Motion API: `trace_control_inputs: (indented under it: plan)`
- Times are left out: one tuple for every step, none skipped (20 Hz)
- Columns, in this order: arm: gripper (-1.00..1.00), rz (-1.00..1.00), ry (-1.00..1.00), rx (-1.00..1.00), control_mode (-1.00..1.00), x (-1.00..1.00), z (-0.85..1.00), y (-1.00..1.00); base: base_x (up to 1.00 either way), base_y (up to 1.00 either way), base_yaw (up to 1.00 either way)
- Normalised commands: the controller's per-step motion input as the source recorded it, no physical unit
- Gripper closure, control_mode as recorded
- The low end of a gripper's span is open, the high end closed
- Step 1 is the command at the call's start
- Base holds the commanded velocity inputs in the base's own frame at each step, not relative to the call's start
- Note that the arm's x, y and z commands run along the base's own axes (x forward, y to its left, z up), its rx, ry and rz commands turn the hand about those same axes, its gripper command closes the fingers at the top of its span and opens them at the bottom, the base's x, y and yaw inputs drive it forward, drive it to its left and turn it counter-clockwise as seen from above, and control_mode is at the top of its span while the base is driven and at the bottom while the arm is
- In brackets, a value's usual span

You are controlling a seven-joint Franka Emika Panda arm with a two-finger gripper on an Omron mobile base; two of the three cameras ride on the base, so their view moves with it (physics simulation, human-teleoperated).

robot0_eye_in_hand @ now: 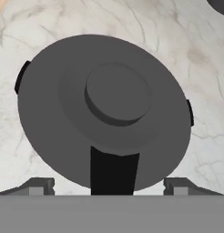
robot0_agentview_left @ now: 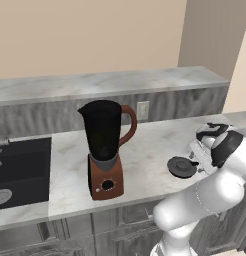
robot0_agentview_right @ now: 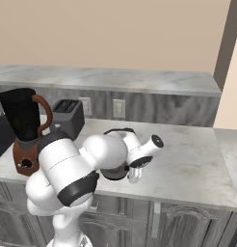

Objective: Grab the limes from the fridge, place them in the blender, close the lid, and turn on the blender to create a marinade.

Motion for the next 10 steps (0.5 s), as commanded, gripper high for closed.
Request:
trace_control_inputs:
  plan:
    - [-1.00, 0.00, -0.09, -0.05, -1.00, 0.16, -0.06, 0.04, 0.00, 0.00, 0.00]
    - [-1.00, 0.00, -0.08, -0.05, -1.00, 0.15, -0.13, 0.03, 0.00, 0.00, 0.00]
    - [-1.00, 0.00, -0.07, -0.07, -1.00, 0.12, -0.21, 0.10, 0.00, 0.00, 0.00]
    - [-1.00, 0.00, -0.09, -0.07, -1.00, 0.11, -0.19, 0.10, 0.00, 0.00, 0.00]
    - [-1.00, 0.00, -0.09, -0.08, -1.00, 0.09, -0.19, 0.13, 0.00, 0.00, 0.00]
    - [-1.00, 0.00, -0.09, -0.08, -1.00, 0.09, -0.19, 0.21, 0.00, 0.00, 0.00]
    - [-1.00, 0.00, -0.05, -0.09, -1.00, 0.04, -0.27, 0.27, 0.00, 0.00, 0.00]
    - [-1.00, 0.00, 0.00, -0.06, -1.00, 0.00, -0.27, 0.39, 0.00, 0.00, 0.00]
    - [-1.00, 0.00, 0.00, -0.07, -1.00, 0.00, -0.28, 0.42, 0.00, 0.00, 0.00]
    - [-1.00, 0.00, 0.00, -0.08, -1.00, 0.00, -0.35, 0.40, 0.00, 0.00, 0.00]
